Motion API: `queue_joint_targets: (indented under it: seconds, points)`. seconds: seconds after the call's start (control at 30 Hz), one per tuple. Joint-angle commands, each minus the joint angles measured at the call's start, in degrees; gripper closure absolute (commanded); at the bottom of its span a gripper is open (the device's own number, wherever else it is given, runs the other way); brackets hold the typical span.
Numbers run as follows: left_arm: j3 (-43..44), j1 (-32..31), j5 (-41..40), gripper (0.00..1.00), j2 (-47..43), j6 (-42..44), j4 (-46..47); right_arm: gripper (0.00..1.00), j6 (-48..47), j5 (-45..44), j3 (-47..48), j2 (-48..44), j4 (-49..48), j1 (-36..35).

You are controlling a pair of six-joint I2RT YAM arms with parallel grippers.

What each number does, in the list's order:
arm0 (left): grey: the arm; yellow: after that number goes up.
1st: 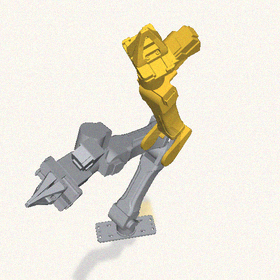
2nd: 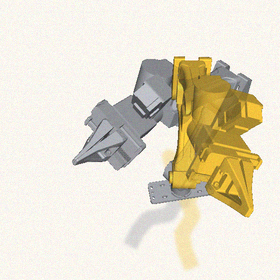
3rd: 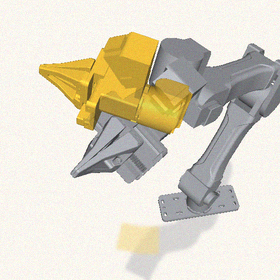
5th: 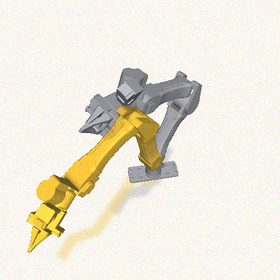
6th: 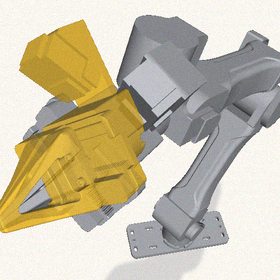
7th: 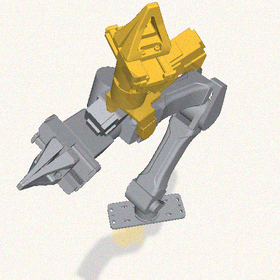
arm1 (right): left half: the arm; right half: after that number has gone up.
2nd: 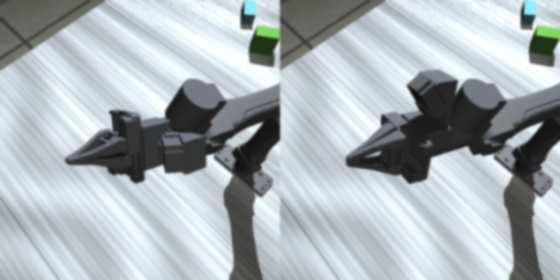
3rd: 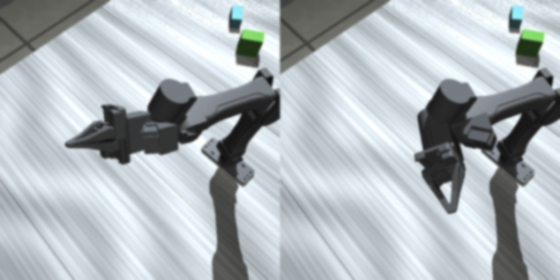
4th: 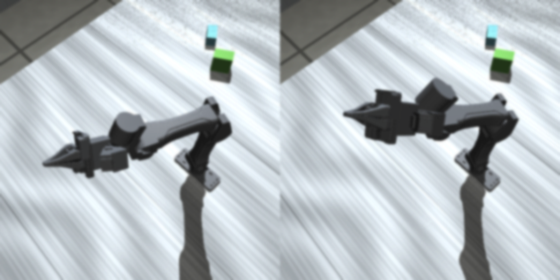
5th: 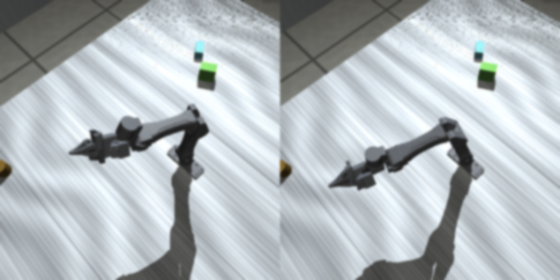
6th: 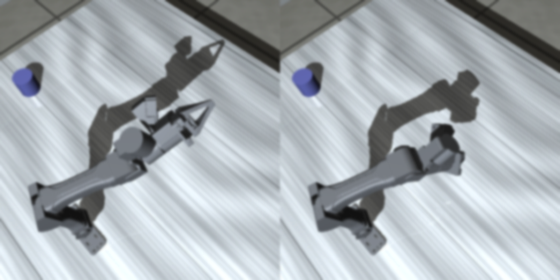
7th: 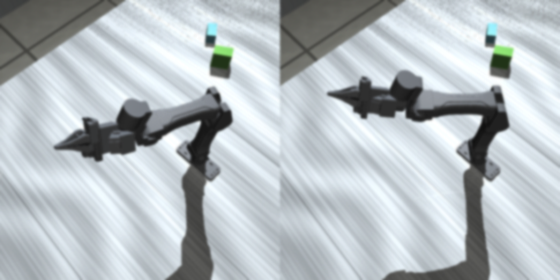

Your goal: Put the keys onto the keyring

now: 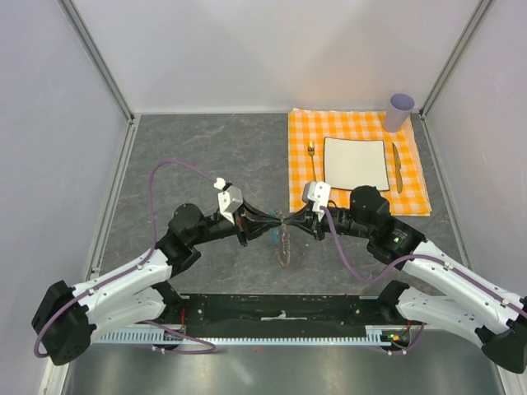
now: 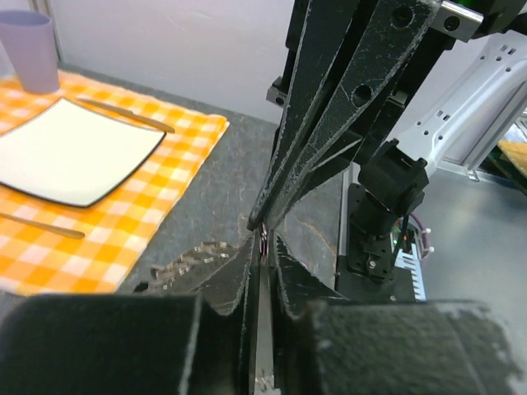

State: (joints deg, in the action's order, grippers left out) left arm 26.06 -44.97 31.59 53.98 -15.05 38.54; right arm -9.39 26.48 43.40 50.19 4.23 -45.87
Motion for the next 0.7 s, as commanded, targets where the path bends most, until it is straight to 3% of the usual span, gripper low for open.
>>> queue_joint_targets:
  seconds: [0.0,0.03,0.23,0.4,0.67]
  points:
    - [5.7,-0.1,-1.8,0.82,-3.1,5.0,-16.5,1.00,-5.6,-3.5,7.3,1.2,5.8,0.5]
    - [7.7,-0.1,-2.3,0.75,-3.3,5.8,-19.4,1.00,-6.4,-3.5,8.4,1.9,8.5,0.6]
    - [15.0,0.0,-4.8,0.60,-2.1,11.2,-34.9,1.00,-10.2,-1.4,11.9,4.2,13.8,0.3]
    - [21.0,0.0,-2.3,0.57,0.5,16.4,-44.5,1.00,-14.0,0.1,13.6,4.4,16.9,-0.1]
    - [23.9,0.0,7.7,0.56,6.3,15.9,-42.9,1.00,-16.1,3.4,14.9,4.5,18.0,-0.3]
